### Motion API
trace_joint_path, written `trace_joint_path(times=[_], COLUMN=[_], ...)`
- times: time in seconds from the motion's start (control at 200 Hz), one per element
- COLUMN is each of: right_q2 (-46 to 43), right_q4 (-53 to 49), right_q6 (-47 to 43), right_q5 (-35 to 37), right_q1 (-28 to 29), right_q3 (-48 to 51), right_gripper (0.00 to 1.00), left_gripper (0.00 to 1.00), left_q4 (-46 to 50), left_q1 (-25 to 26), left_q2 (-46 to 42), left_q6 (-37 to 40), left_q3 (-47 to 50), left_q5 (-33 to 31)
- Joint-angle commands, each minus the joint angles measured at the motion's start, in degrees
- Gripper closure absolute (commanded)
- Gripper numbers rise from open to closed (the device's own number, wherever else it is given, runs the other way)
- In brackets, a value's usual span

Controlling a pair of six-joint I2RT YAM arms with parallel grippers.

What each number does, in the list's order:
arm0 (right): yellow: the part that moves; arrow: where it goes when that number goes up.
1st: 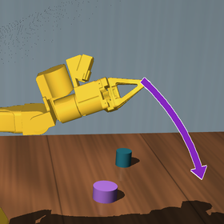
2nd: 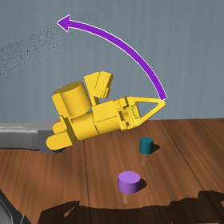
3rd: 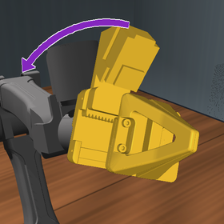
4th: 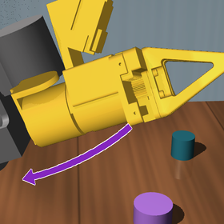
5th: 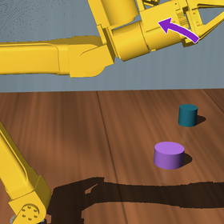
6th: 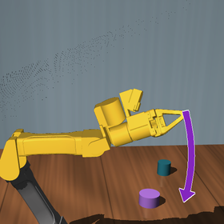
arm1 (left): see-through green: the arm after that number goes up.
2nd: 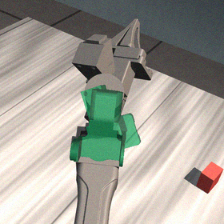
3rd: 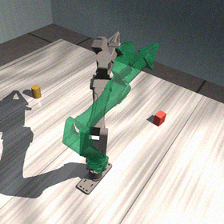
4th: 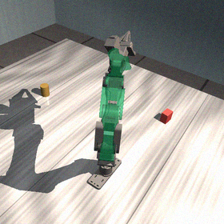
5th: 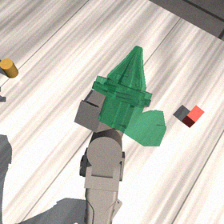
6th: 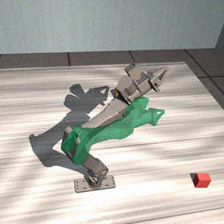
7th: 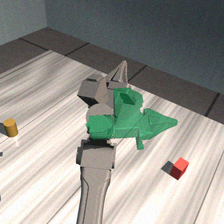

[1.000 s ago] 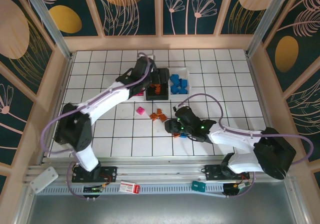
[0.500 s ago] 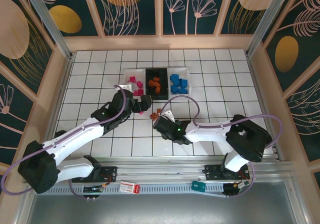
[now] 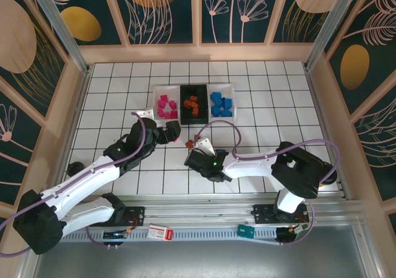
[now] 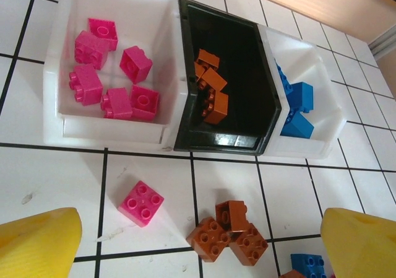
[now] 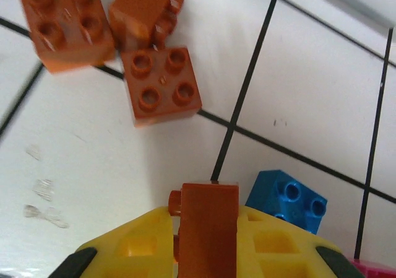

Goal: Sort the legos into containers by color

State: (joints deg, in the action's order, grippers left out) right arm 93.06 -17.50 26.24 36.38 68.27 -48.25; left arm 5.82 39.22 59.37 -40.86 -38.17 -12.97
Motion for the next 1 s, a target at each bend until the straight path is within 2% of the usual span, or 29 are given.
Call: trace_joint_path(times=[0.0,0.065,0.125,0.21,0.27,0.38,0.571,0.746,0.821,0.911,0.991], right_q2=[-7.53,-11.56,-14.72,-17.07,-16.6,-10.66,5.09,16.44,19.23,21.35,20.62], right_q4=[5.82,9.82,13.46,18.15,21.13,23.34,21.79,15.7,14.26,12.81,13.04], right_q6=[-2.85,-5.18,-6.37,-6.47,-6.42,-6.62,-5.65,-3.99,-3.56,-3.5,-3.4], right_q5=[0.24,-4.42,-11.53,-22.88,-28.75,-34.82,-37.52,-33.91,-33.3,-33.31,-33.61], right_q1=[0.25,-0.82,-3.53,-10.27,-14.54,-20.36,-26.9,-29.14,-29.83,-30.3,-30.35], right_q3=[1.42,2.17,2.84,3.1,1.94,-4.01,-18.84,-31.92,-35.34,-38.45,-38.34], right_gripper=[0.91,0.91,0.91,0.91,0.91,0.91,0.91,0.86,0.77,0.51,0.43], left_gripper=[0.01,0.01,0.01,0.01,0.01,0.01,0.02,0.02,0.03,0.04,0.05], left_q4=[0.72,0.53,-0.03,-0.83,-1.32,-1.6,-2.64,-2.92,-3.1,-3.32,-3.23], left_q1=[-0.2,-0.21,-0.2,-0.22,-0.2,-0.22,-0.2,-0.2,-0.2,-0.24,-0.2], left_q2=[-1.44,-1.54,-1.78,-2.41,-2.92,-3.12,-1.72,1.42,3.06,6.14,10.6], left_q6=[-1.02,-1.07,-1.38,-2.0,-2.38,-2.71,-2.91,-2.7,-2.23,-0.67,1.7], left_q3=[1.73,2.59,3.63,5.4,6.45,7.66,9.11,9.22,8.75,7.35,5.2], left_q5=[-0.85,-0.44,0.3,0.73,1.05,1.65,2.99,3.27,3.01,2.29,1.2])
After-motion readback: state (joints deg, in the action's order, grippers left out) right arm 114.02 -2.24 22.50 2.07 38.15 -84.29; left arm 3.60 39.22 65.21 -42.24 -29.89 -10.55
